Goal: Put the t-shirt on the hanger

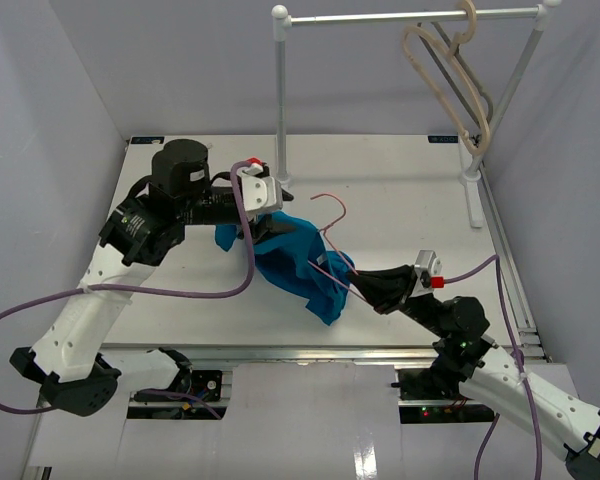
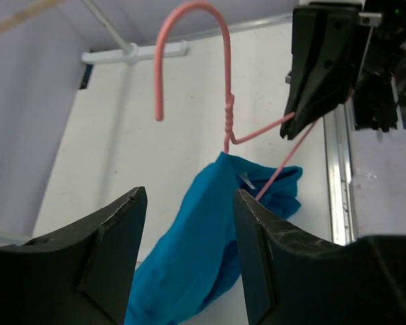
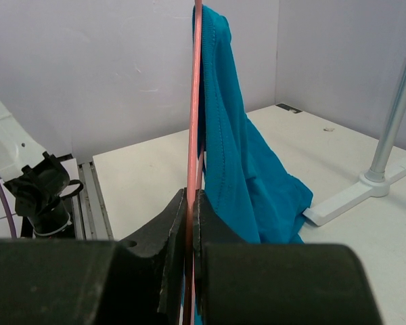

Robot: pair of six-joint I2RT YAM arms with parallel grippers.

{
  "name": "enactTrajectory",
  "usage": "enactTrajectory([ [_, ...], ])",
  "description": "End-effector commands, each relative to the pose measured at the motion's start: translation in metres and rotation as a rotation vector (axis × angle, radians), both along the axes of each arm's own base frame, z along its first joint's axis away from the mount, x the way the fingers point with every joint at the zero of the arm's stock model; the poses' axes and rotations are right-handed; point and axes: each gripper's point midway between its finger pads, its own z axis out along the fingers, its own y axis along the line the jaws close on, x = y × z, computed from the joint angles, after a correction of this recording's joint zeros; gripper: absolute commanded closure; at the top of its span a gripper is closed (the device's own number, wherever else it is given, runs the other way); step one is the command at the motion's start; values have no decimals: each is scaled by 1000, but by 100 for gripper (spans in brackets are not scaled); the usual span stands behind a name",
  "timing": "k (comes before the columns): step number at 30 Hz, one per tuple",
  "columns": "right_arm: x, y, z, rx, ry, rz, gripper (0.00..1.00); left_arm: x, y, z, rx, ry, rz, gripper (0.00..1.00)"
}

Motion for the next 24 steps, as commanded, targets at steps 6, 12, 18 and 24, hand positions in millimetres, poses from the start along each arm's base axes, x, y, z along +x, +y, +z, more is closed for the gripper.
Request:
enactTrajectory([
  [6,-14,-3,25,44,-101,42,92,-11,-2,-64,140,119,-93,33],
  [12,-15,3,23,20,-100,65,92,-10,-8,-80,156,143,-127,36],
  [18,-15,10,22,-1,-95,95,92,-13,-10,-93,160,170,-150,46],
  [24,-14,11,25,0,-97,91,92,-17,-11,-101,169,199,-166,92],
])
